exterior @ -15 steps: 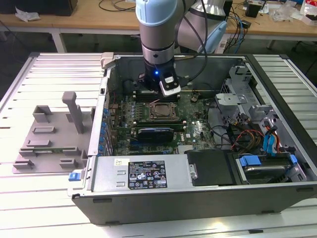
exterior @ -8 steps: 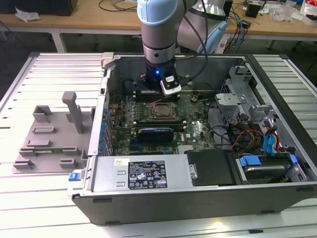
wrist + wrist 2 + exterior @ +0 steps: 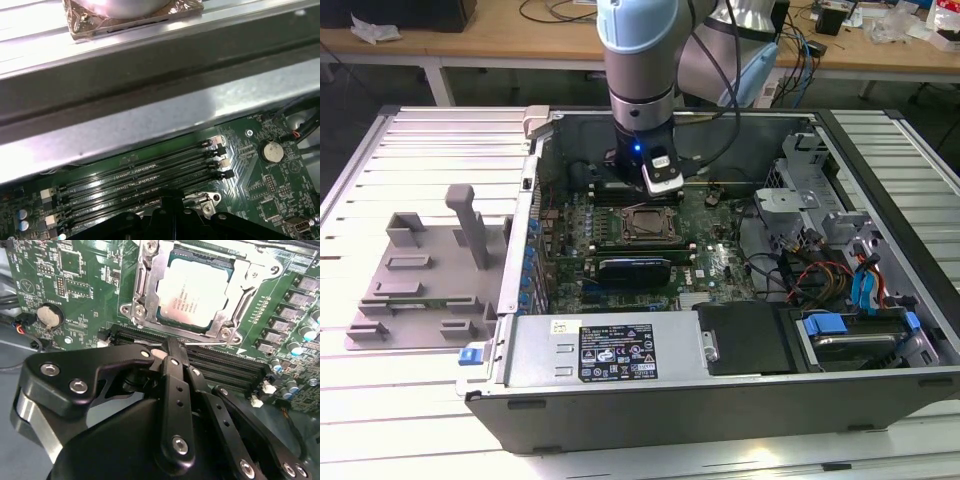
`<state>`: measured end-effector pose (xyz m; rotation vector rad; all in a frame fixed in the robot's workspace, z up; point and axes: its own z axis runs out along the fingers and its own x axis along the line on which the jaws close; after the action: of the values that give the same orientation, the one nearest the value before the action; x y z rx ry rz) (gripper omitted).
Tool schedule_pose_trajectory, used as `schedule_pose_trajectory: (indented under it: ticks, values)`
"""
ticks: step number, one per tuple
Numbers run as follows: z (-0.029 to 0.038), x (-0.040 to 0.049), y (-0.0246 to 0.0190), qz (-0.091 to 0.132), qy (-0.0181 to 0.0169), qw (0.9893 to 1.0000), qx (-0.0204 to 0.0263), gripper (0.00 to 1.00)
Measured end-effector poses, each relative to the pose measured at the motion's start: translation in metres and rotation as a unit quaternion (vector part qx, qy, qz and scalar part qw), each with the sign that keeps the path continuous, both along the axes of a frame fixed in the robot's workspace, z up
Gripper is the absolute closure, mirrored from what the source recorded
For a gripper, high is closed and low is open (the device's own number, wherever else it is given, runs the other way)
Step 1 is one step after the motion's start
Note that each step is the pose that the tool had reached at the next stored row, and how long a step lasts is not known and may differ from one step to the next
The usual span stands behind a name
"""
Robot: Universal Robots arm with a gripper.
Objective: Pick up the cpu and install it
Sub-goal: 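Install the first cpu locking lever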
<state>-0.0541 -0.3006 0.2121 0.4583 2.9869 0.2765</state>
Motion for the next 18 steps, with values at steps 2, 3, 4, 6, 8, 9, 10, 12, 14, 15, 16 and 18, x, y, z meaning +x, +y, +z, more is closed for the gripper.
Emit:
schedule_pose_trajectory:
  ticks: [2,3,4,6,8,9,10,12,14,15,16,18]
  values:
    - [-0.001,-0.0004,0.0015,-0.001,-0.0079,1.0,-0.0013,0.89]
    - [-0.0011,-0.0007,0.0021,-0.002,-0.0084,1.0,-0.0012,0.89]
    - [-0.0013,-0.0012,0.0029,-0.003,-0.0089,1.0,-0.0011,0.89]
    - [-0.0016,-0.0032,0.0045,-0.004,-0.01,0.9999,-0.0012,0.89]
    - [-0.003,-0.0048,0.0055,-0.007,-0.0132,0.9999,-0.0018,0.89]
    - [-0.0034,-0.0048,0.0055,-0.008,-0.0142,0.9999,-0.0024,0.89]
    - [-0.004,-0.0048,0.0055,-0.009,-0.0156,0.9998,-0.0031,0.89]
    - [-0.0053,-0.0048,0.0055,-0.01,-0.0176,0.9998,-0.0044,0.89]
    - [-0.0083,-0.0049,0.0056,-0.011,-0.0194,0.9997,-0.0067,0.89]
    - [-0.0089,-0.0053,0.0058,-0.011,-0.0199,0.9997,-0.0067,0.89]
    - [-0.0091,-0.0056,0.006,-0.011,-0.0201,0.9997,-0.0069,0.89]
    - [-0.0108,-0.0071,0.0067,-0.012,-0.0222,0.9997,-0.0068,0.89]
